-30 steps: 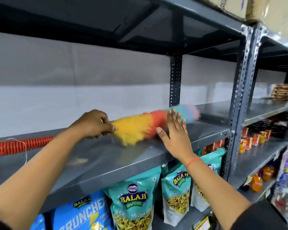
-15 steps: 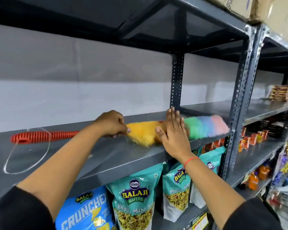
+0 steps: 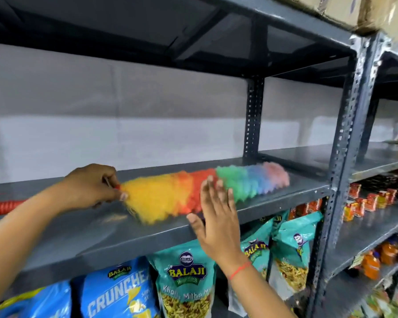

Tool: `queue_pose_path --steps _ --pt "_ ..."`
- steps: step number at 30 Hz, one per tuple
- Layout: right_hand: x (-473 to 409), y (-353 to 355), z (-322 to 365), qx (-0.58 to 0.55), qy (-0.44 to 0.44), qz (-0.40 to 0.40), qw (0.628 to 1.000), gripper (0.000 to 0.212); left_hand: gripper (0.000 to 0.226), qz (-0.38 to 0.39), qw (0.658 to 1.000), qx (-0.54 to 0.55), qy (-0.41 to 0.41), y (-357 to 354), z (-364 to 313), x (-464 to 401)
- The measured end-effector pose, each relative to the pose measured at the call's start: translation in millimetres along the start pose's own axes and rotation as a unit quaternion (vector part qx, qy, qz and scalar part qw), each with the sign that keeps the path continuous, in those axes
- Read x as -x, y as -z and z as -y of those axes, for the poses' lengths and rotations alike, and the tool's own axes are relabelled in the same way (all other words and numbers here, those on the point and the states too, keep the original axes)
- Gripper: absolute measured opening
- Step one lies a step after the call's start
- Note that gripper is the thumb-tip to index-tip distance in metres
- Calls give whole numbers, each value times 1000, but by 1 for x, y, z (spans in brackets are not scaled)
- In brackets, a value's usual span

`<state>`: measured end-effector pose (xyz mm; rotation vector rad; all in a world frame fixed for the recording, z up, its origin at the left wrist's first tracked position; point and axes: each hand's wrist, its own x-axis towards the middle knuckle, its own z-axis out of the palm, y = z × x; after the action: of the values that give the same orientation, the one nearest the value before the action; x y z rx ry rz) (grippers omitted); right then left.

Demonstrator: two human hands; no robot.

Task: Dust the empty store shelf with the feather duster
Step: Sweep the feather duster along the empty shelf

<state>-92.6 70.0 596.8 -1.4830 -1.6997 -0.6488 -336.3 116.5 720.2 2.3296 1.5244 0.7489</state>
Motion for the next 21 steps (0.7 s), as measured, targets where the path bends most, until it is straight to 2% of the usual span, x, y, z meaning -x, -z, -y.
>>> queue_pose_path --steps 3,6,8,10,12,14,16,19,21 --pt "-1 0 5 6 -9 -48 999 72 20 -86 992 -70 55 13 13 7" --pt "0 2 6 3 -18 -58 998 74 20 -166 981 -81 56 25 27 17" --pt "1 3 10 -6 -20 -57 998 75 17 -144 989 10 36 33 37 27" --pt "-3 3 19 -10 17 -52 998 76 12 -80 992 88 31 41 46 41" --pt "-9 0 36 -15 94 -51 994 74 11 -36 995 82 40 45 53 51" --pt "-16 -3 58 -14 168 -53 984 74 15 -30 997 43 62 44 59 59" --pt "-20 -5 76 13 191 -48 980 75 17 -74 994 -11 82 42 63 65" --pt "-24 -1 89 24 174 -33 984 76 24 -190 973 -90 97 44 69 70" --pt "-27 3 97 12 193 -29 981 77 27 -213 972 -66 77 48 74 73"
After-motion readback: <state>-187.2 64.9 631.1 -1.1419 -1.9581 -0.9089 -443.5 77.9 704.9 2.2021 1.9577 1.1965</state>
